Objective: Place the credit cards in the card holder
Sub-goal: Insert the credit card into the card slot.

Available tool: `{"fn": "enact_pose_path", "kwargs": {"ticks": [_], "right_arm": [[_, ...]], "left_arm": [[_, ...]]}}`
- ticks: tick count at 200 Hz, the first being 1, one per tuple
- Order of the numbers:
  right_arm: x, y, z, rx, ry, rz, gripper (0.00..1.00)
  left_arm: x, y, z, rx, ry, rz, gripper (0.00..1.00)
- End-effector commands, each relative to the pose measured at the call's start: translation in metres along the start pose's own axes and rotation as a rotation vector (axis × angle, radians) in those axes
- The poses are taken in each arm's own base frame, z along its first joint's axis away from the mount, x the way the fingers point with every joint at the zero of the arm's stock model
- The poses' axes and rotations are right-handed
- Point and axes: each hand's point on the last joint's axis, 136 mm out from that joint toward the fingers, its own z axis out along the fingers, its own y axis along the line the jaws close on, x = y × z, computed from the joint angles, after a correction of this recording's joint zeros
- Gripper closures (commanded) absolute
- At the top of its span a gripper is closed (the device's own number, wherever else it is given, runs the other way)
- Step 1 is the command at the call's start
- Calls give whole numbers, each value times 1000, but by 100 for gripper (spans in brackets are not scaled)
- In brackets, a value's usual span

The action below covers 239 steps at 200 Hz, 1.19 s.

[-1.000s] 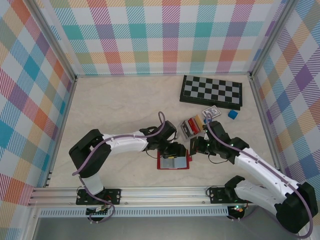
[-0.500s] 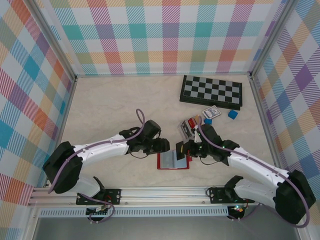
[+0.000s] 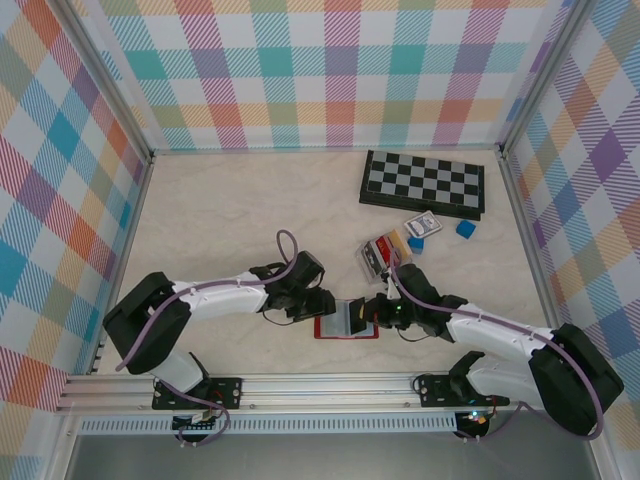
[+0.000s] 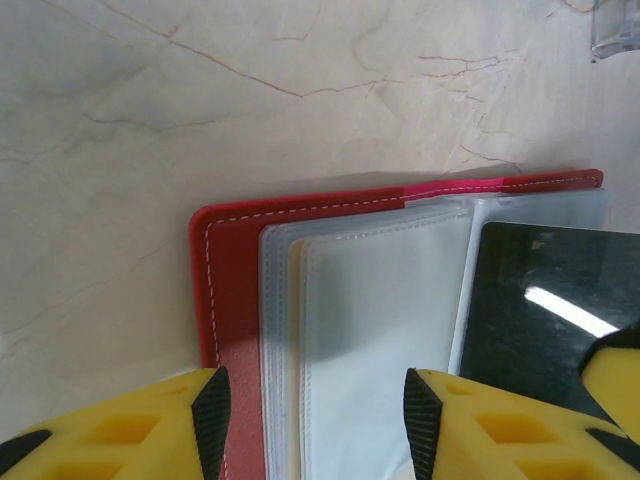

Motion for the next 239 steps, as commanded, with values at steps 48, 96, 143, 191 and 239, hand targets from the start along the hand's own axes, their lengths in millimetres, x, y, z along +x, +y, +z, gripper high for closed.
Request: {"fn": "enact_pose_path", "kwargs": {"ticks": [48, 96, 143, 191, 239], "right_arm": [[1, 9, 9, -51, 19, -9, 96], [5, -1, 17, -20, 33, 6, 96], [5, -1, 11, 3, 26, -7, 96], [7, -6, 9, 14, 21, -7, 96], [5, -6, 3, 17, -13, -8, 96]], "left_arm": [[6, 9, 14, -8, 37, -19, 57], [8, 12, 17, -21, 47, -19, 62], [9, 17, 18, -42, 50, -19, 69], [9, 18, 20, -46, 49, -21, 72], [11, 19, 22, -55, 57, -20, 72]]}}
